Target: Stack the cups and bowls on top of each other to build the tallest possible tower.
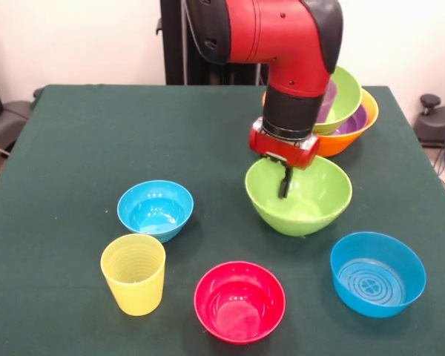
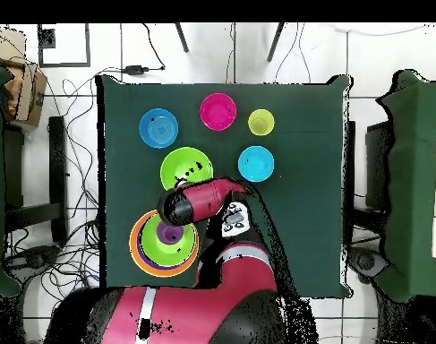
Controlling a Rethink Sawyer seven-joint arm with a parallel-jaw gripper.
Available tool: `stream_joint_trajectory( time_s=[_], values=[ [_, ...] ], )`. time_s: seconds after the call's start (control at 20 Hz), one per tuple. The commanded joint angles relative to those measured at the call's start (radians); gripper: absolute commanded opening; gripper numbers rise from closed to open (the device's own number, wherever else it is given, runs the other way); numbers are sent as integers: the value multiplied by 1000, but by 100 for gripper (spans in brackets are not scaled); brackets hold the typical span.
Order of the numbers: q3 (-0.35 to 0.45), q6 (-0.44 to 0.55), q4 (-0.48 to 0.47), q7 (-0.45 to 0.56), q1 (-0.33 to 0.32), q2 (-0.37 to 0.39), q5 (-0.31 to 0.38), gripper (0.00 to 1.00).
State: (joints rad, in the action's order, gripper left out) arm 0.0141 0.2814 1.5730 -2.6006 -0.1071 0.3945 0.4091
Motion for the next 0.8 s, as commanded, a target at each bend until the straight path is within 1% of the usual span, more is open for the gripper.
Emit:
stream_joint_trajectory(
  time_s=[0.05,0.15,0.35,0.55,0.8],
  values=[
    [97,97,-56,132,-27,-41,41,0],
    [109,130,-51,143,-34,-32,30,0],
    [128,179,-24,158,-41,14,16,0],
    [145,213,-11,170,-51,38,10,0],
    [156,243,-16,174,-55,47,12,0]
  ],
)
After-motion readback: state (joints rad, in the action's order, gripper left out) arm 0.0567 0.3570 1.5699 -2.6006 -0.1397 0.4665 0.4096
